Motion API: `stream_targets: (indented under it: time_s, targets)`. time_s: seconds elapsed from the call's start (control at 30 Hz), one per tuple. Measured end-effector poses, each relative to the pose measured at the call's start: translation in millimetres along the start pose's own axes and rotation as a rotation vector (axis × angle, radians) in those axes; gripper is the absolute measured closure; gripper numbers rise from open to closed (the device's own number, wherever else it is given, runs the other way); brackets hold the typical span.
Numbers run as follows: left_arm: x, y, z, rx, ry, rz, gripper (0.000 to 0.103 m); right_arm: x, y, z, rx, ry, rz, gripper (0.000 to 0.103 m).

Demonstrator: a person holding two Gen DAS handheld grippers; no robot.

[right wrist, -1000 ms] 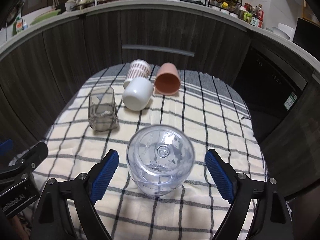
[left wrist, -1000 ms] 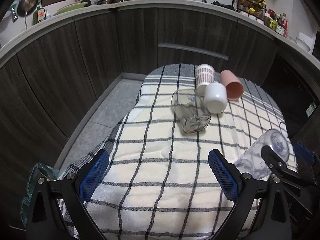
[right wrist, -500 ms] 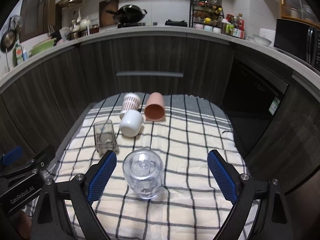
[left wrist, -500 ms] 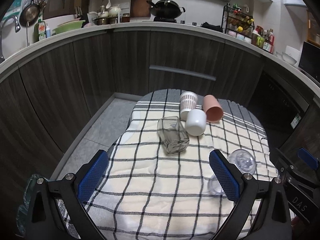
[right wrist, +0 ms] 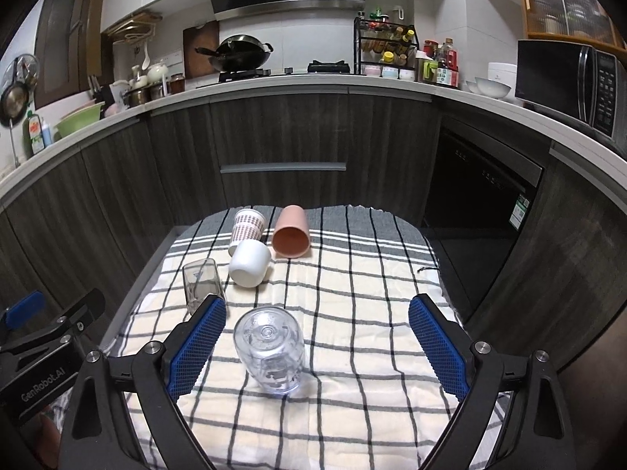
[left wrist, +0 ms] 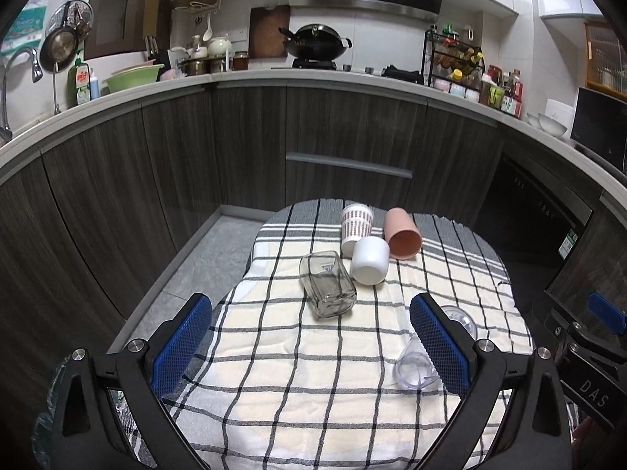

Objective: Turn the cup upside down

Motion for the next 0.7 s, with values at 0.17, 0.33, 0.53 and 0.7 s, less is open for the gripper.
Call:
stream_targets:
  time_s: [0.17,0.33,0.53,0.7]
  targets:
    - [-6.1,-0.5,11.7,-0.03,0.008,-0.014,0.0,-7.0,0.2,11.3,-0.023,0.001,-0.008,0.004]
    - [-7.9,-1.5,19.1,-0.047,0.001,-0.03,0.0,-12.5,-1.1,20.4,-0.048,0.005,-0.019,0.004]
    - [-7.3,-2.4,23.7,-0.054,-0.005,-0.031,0.0,-16.8,-2.6,28.7,-0.066,0.008,-0.034,0.004]
    - [-7.1,-2.6,23.8,-0.057,-0.006,-0.029,0.0,-17.4,-4.1,33.6,-0.075,0.011,-0.032,0.004]
Point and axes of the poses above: each gripper's, at about its wrist camera, not at the fingertips, and z roughly against the way its jaws point, x to its left, y to its underside, the point moved 10 cm from there along -z, roughly the way its jaws point, and after that the axes turned 9 degrees about z, right-handed, at the moved point
